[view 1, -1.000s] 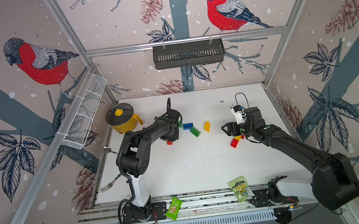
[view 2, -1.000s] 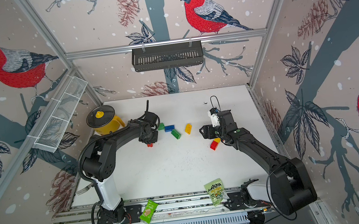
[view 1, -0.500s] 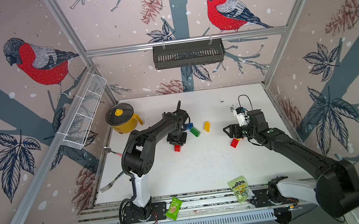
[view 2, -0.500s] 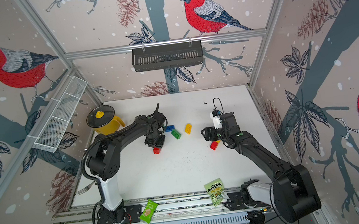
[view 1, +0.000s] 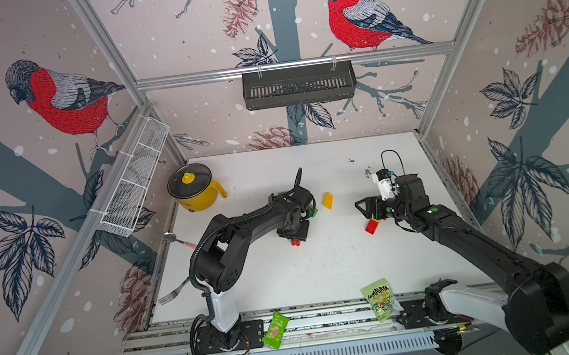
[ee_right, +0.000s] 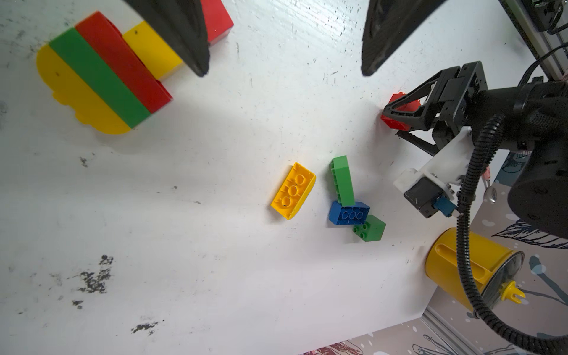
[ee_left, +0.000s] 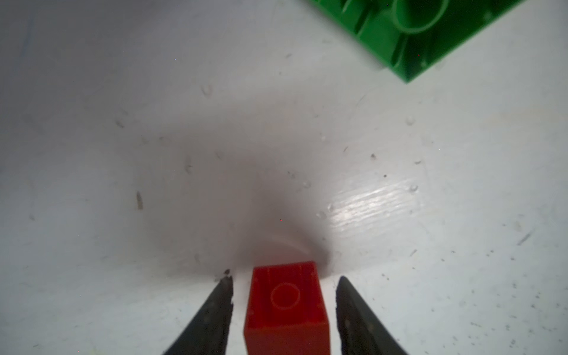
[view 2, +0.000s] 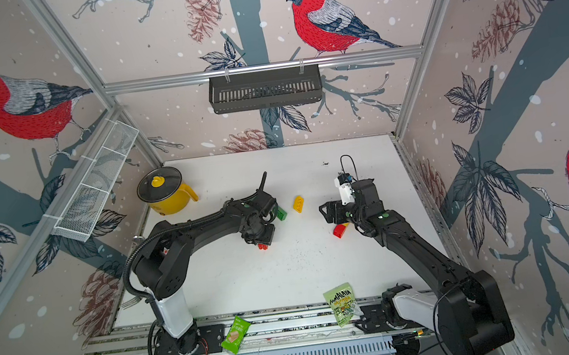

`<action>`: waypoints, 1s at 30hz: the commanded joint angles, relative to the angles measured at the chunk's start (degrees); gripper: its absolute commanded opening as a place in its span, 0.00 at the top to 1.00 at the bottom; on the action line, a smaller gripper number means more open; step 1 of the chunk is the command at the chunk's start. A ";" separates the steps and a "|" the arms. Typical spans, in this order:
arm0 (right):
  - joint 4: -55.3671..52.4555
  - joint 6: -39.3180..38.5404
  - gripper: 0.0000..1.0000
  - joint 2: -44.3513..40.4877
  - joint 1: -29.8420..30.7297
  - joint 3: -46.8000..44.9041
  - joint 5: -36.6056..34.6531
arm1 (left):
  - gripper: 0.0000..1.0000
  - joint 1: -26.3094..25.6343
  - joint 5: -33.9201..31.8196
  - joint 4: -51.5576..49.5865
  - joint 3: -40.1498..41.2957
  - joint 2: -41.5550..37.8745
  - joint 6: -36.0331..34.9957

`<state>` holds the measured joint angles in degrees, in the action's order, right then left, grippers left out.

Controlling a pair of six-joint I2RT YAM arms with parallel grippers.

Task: Assemble an ice cream with lego
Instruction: Place the lego brick at the center of the board.

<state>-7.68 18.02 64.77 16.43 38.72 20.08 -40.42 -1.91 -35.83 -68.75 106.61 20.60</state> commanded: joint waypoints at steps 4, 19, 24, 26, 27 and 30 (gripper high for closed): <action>-0.86 0.09 0.22 -1.33 -0.14 -0.31 -1.00 | 0.29 -2.45 -7.00 5.36 3.32 -2.97 0.97; -1.10 0.21 0.21 -2.02 -0.17 -0.49 -1.27 | 0.46 -3.08 -7.61 7.35 6.44 -2.70 4.36; -1.27 -0.04 0.21 -1.89 -0.17 -0.19 -1.18 | 0.59 -3.14 -7.22 2.99 4.30 -1.90 5.00; -1.34 -0.05 0.22 -2.11 -0.17 -0.21 -1.09 | 0.67 -3.11 -6.02 -0.09 3.52 -1.62 5.18; -1.11 0.04 0.21 -2.27 -0.17 -0.36 -1.00 | 0.71 -3.04 -5.15 -1.37 3.14 -1.67 5.18; -1.06 0.22 0.22 -2.25 -0.17 -0.40 -0.70 | 0.80 -2.84 -2.06 -9.08 -0.70 -0.48 3.82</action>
<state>-8.99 18.04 62.92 16.32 38.13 19.22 -43.42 -6.70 -36.25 -66.96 105.32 24.58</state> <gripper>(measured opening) 0.785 0.308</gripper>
